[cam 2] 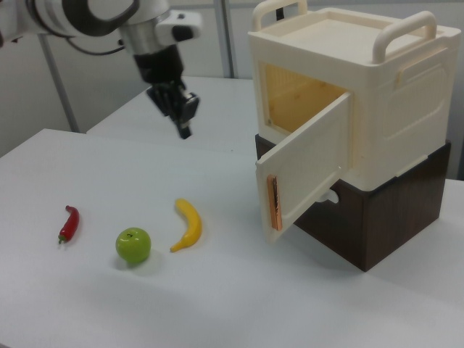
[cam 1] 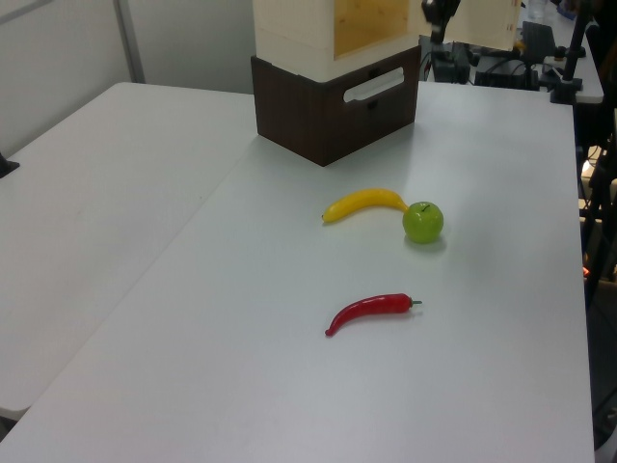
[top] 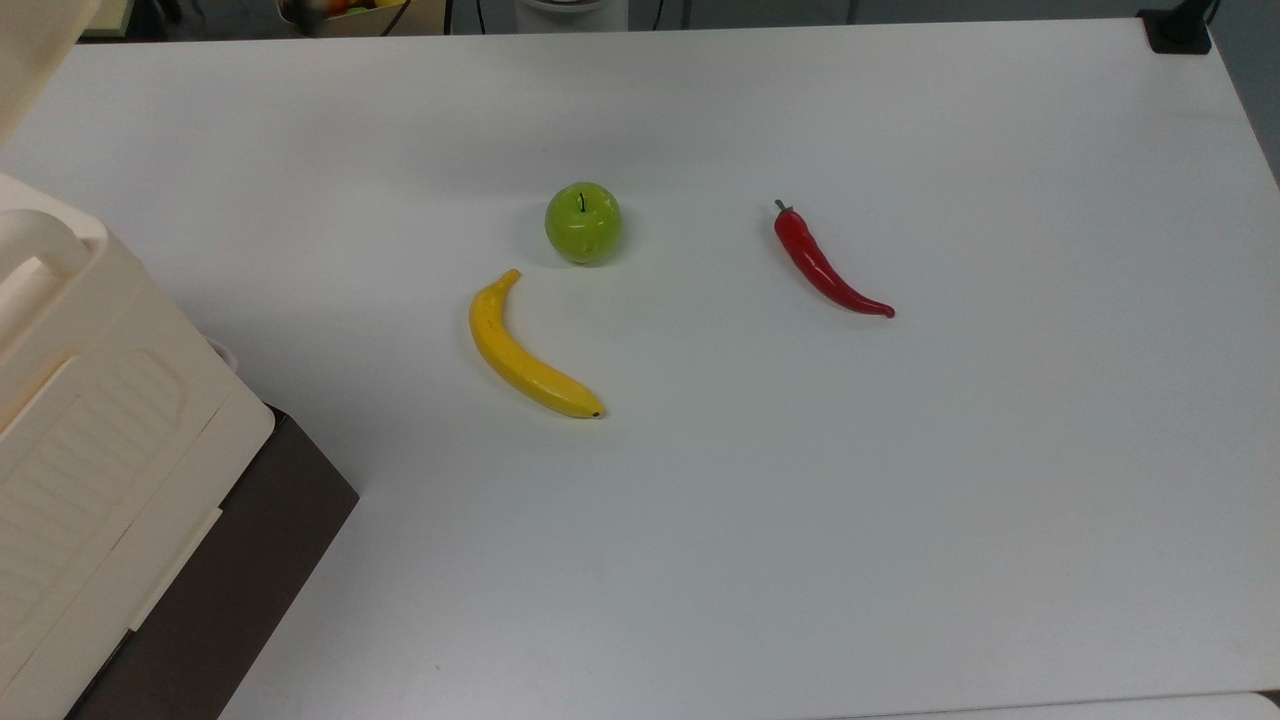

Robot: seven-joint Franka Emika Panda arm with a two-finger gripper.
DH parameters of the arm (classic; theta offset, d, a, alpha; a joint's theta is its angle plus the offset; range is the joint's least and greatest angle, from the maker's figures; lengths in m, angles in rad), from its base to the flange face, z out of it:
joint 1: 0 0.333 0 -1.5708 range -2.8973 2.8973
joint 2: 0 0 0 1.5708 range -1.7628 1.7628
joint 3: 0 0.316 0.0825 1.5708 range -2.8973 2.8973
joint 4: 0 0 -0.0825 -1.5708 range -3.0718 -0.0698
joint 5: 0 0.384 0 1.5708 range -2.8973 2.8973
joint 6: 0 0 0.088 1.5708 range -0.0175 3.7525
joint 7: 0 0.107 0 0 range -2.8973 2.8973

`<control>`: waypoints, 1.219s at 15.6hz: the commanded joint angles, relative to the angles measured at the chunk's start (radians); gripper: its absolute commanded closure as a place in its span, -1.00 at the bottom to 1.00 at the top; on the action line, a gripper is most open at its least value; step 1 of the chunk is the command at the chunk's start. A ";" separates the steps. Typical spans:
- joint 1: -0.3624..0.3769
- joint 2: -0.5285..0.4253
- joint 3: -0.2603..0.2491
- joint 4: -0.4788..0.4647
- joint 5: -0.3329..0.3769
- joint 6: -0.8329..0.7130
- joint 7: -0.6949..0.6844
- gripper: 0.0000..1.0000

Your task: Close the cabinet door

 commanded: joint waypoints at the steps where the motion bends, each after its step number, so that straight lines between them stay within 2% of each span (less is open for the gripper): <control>1: -0.104 -0.009 0.000 0.060 0.013 0.029 0.000 1.00; 5: -0.192 -0.023 -0.001 0.068 0.013 0.163 0.006 1.00; 10: -0.270 -0.024 -0.046 0.068 0.018 0.291 0.003 1.00; 12: -0.290 -0.021 -0.067 0.066 0.020 0.302 -0.018 1.00; 16: -0.351 -0.013 -0.073 0.060 0.044 0.300 -0.087 1.00; 19: -0.353 -0.009 -0.089 0.055 0.058 0.288 -0.114 1.00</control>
